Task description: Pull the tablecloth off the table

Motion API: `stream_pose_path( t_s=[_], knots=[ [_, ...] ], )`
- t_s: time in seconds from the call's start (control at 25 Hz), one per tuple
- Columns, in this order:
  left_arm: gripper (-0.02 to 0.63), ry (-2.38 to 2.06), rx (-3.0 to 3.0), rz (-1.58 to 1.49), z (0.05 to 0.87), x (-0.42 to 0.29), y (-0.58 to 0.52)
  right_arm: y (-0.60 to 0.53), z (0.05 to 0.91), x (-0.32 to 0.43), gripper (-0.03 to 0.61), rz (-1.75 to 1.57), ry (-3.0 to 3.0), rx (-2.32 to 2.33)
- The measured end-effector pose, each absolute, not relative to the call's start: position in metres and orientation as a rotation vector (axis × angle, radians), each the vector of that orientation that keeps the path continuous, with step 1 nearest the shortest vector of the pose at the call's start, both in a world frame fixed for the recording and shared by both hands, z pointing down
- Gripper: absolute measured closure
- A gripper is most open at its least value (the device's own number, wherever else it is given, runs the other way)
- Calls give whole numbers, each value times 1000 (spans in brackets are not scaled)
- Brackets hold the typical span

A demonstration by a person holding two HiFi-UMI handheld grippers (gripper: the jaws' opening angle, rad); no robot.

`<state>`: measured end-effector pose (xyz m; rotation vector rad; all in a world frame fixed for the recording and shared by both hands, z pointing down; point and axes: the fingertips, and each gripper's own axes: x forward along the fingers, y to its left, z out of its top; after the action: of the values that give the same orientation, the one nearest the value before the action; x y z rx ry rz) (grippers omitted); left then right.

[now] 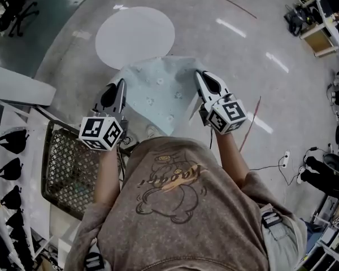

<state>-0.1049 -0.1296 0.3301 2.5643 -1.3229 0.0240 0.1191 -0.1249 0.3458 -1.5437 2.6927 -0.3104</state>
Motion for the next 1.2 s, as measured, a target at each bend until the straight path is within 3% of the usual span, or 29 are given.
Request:
stream_pose_path(
  t_s=[1.2],
  knots=[
    [594, -1553, 2371, 29, 375, -132, -147, -185, 394, 88, 569, -465, 2832, -1380]
  ],
)
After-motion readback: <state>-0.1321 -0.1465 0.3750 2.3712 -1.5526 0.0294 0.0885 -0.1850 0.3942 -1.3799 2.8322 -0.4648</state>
